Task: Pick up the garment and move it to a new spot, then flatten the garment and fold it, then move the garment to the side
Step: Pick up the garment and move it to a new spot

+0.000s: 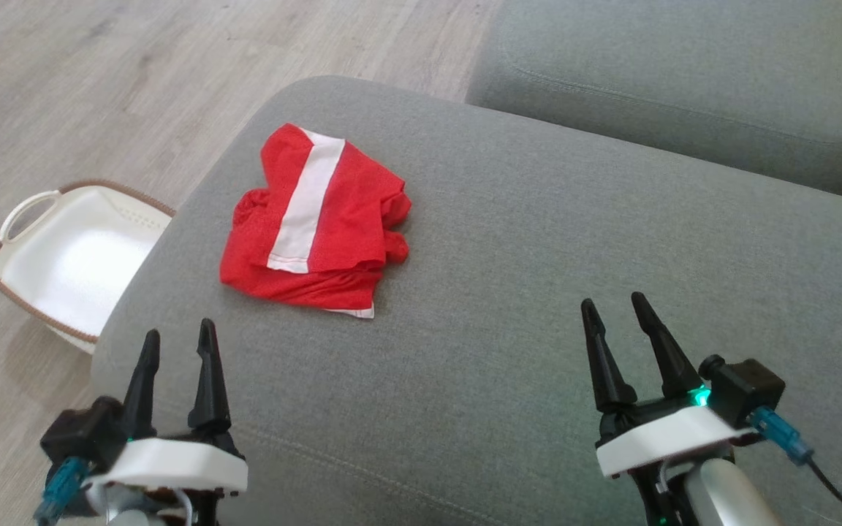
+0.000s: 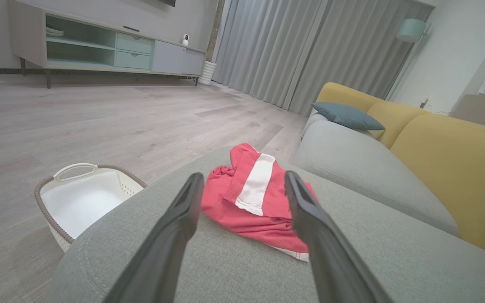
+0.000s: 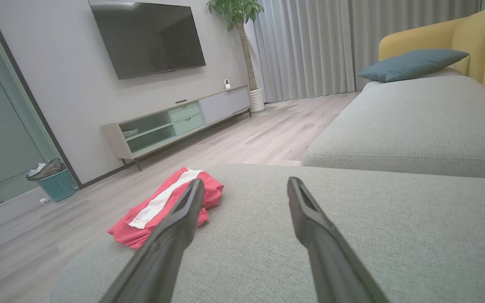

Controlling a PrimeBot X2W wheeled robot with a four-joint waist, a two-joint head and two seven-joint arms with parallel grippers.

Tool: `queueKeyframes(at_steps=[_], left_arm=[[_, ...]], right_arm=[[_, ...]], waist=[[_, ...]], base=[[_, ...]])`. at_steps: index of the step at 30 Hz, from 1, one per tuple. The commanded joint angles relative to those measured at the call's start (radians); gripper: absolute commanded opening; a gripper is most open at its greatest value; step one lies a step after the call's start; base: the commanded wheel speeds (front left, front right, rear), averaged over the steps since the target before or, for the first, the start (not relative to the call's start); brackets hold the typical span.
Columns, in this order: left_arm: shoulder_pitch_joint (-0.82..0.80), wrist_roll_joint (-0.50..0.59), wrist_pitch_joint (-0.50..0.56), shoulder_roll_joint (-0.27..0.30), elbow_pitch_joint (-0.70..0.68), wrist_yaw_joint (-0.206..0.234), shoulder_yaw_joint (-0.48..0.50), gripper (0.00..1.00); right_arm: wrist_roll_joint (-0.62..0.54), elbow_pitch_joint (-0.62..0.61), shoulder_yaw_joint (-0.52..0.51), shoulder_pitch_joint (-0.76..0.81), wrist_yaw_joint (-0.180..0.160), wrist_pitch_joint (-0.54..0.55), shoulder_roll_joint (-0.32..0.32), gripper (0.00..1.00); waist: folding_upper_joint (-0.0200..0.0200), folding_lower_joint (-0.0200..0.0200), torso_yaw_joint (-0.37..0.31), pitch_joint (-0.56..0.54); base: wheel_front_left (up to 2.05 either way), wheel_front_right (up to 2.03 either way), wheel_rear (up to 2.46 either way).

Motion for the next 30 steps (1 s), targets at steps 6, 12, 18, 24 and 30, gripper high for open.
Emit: queueKeyframes(at_steps=[6,12,18,24,30], left_arm=[[-0.024,0.004,-0.005,0.005,-0.047,0.006,0.046,1.0],[-0.025,0.002,-0.005,0.005,-0.054,0.008,0.055,1.0],[-0.046,-0.01,-0.005,0.005,-0.064,0.013,0.07,1.0],[-0.1,-0.006,-0.005,0.005,-0.049,0.007,0.088,1.0],[-0.24,0.039,-0.005,0.01,0.066,-0.016,0.081,1.0]], right_arm=[[0.006,-0.026,0.026,-0.015,0.003,-0.006,-0.003,1.0],[0.007,-0.027,0.031,-0.02,0.003,-0.006,-0.003,1.0],[-0.005,-0.038,0.028,-0.035,0.003,-0.006,-0.003,1.0],[-0.045,-0.062,-0.005,-0.062,0.003,-0.006,-0.003,1.0],[-0.125,-0.123,-0.1,-0.099,0.003,-0.003,-0.003,1.0]], waist=[[0.0,0.0,0.01,0.0],[0.0,0.0,0.002,0.01],[0.0,0.0,-0.015,0.046],[0.0,0.0,-0.029,0.116],[0.0,0.0,-0.038,0.233]], base=[[0.0,0.0,0.0],[0.0,0.0,0.0],[0.0,0.0,0.0],[0.0,0.0,0.0],[0.0,0.0,0.0]])
